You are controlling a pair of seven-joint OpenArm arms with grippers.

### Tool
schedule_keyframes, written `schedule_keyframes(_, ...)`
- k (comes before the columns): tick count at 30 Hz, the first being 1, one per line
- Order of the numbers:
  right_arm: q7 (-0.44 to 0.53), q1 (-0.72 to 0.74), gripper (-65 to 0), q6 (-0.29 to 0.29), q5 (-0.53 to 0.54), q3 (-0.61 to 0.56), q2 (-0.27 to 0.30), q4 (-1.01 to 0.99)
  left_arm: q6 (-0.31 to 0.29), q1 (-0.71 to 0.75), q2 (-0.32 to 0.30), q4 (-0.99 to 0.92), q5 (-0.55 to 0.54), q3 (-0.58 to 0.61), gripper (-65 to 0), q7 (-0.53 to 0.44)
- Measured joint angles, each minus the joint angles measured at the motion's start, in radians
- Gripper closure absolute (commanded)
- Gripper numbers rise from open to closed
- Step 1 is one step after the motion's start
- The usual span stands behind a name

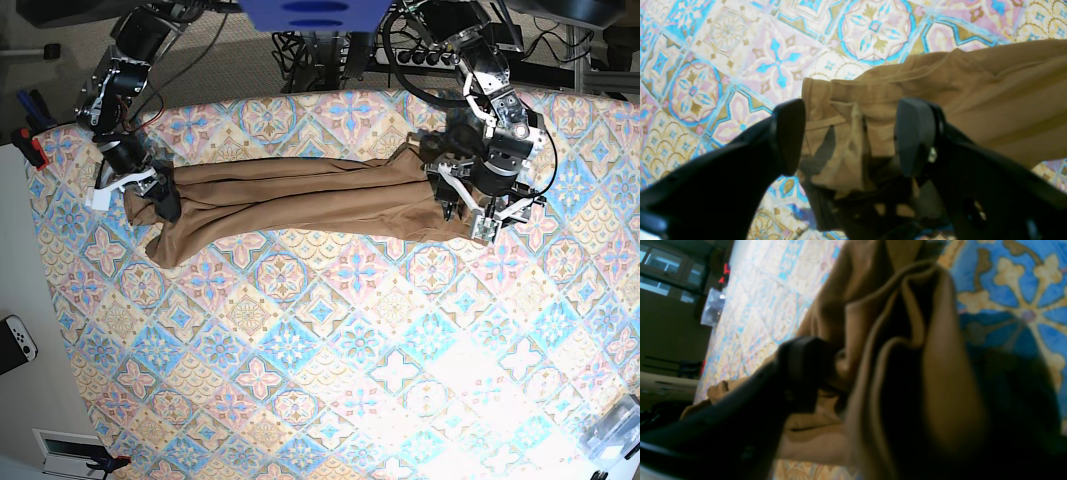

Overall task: Layout the t-shirt on the table in an organized manner, then fold the t-shirt properly
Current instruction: 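Grasp the shirt's narrow end with the right gripper, then fold the held end with the right gripper toward the left gripper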

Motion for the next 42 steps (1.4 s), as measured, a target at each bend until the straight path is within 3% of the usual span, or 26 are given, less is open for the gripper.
schedule_keyframes(4,0.001,0.0,-1.3,0.0,-0.003,0.0,0.0,0.0,0.0,-0.001,0.0,0.0,0.0,0.0,-41.3,0.0)
schedule_keyframes(5,0.0,0.0,0.0,0.0,-0.004,0.0,0.0,0.003,0.0,-0.002,0.0,0.0,0.0,0.0,-41.3,0.0)
schedule_keyframes(10,-0.034,0.016,0.0,-0.008,-0.041,-0.006,0.021,0.04,0.0,-0.003,0.0,0.0,0.0,0.0,-41.3,0.0)
schedule_keyframes(17,-0.034,0.122,0.0,-0.005,-0.243,-0.007,0.016,0.118,0.0,-0.004,0.0,0.0,0.0,0.0,-41.3,0.0)
schedule_keyframes(22,-0.06,0.096,0.0,-0.011,-0.43,-0.005,0.015,0.263,0.0,-0.021,0.0,0.0,-0.001,0.0,-41.3,-0.002)
schedule_keyframes(25,-0.044,0.106,0.0,-0.002,-0.486,-0.006,0.013,0.381,-0.001,-0.021,0.0,0.0,0.0,0.0,-41.3,-0.007)
schedule_keyframes(28,-0.016,0.114,0.0,-0.011,-0.539,-0.032,-0.026,0.47,0.0,-0.019,0.0,0.0,0.0,0.0,-41.3,-0.001)
schedule_keyframes(31,0.007,0.092,0.0,0.0,-0.662,-0.123,-0.068,0.516,0.0,-0.019,0.0,0.0,0.0,0.0,-41.3,0.0)
schedule_keyframes(35,0.158,0.054,0.0,-0.002,-0.824,-0.215,-0.111,0.581,0.0,-0.019,0.0,0.0,-0.001,-0.001,-41.3,-0.001)
schedule_keyframes(40,0.251,-0.027,0.0,0.001,-0.962,-0.282,-0.198,0.623,0.0,-0.014,0.002,0.0,0.0,-0.001,-41.3,0.0)
schedule_keyframes(42,0.307,-0.043,0.0,0.0,-0.998,-0.311,-0.209,0.627,0.0,-0.014,0.002,0.0,0.0,-0.001,-41.3,0.0)
